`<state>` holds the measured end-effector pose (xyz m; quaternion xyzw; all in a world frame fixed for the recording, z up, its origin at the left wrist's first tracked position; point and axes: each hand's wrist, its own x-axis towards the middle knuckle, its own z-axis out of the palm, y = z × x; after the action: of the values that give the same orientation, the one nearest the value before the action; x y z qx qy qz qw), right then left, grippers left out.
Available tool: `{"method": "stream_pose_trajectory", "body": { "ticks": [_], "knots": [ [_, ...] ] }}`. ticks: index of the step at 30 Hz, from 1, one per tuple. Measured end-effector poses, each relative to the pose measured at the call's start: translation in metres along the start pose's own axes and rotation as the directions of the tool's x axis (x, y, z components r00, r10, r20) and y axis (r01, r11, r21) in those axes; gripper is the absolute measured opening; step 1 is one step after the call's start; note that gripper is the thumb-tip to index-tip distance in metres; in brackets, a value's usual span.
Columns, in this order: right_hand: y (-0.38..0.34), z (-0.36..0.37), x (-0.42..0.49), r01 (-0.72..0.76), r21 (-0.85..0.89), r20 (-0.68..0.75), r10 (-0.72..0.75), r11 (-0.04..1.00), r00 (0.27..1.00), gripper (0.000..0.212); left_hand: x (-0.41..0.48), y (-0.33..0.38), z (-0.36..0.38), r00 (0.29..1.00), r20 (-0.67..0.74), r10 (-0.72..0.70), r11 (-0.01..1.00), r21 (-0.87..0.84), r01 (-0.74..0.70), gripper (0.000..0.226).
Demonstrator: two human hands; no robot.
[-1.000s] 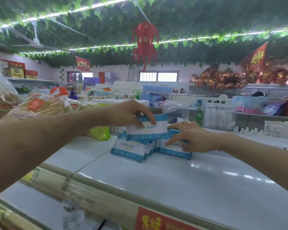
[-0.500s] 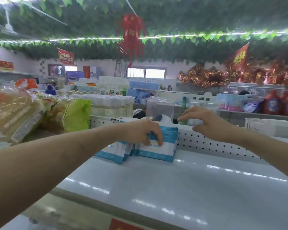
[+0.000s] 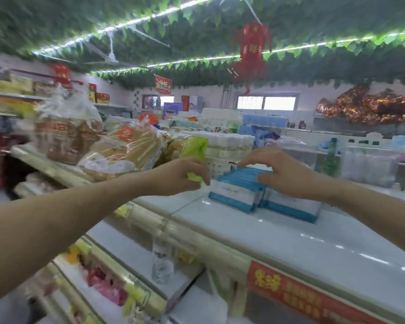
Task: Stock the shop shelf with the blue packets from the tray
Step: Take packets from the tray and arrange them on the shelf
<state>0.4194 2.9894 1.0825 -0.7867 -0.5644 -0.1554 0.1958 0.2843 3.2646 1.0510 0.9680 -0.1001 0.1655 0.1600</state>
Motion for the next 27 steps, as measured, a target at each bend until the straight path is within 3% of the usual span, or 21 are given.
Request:
{"method": "stream_pose_trajectory", "body": {
  "ticks": [4,7,12,15,22,25,27],
  "knots": [
    [-0.108,0.064,0.042,0.198,0.124,0.071,-0.208,0.972,0.976,0.047,-0.164,-0.04,-0.044,0.971,-0.058,-0.232,0.971,0.052,0.235,0.024],
    [-0.198,0.121,0.061,0.34,0.206,0.168,-0.376,0.918,0.911,0.049,-0.303,-0.048,-0.063,0.897,-0.081,-0.434,0.896,0.062,0.439,0.024],
    [-0.356,0.226,0.059,0.425,0.405,0.285,-0.554,0.809,0.782,0.044,-0.53,-0.023,-0.075,0.698,-0.15,-0.701,0.687,0.123,0.716,0.037],
    [-0.449,0.297,0.033,0.429,0.506,0.35,-0.633,0.748,0.691,0.045,-0.646,0.013,-0.067,0.529,-0.14,-0.837,0.52,0.092,0.849,0.033],
    [-0.621,0.442,-0.079,0.441,0.597,0.549,-0.742,0.67,0.385,0.041,-0.868,0.086,0.012,0.163,-0.148,-0.975,0.168,-0.022,0.985,0.022],
    [-0.666,0.486,-0.117,0.392,0.632,0.603,-0.742,0.669,0.294,0.042,-0.931,0.103,0.049,0.086,-0.121,-0.989,0.083,0.031,0.996,0.023],
    [-0.689,0.505,-0.137,0.394,0.636,0.621,-0.743,0.664,0.251,0.04,-0.954,0.111,0.071,0.088,-0.072,-0.994,0.084,0.061,0.995,0.028]
  ]
}}
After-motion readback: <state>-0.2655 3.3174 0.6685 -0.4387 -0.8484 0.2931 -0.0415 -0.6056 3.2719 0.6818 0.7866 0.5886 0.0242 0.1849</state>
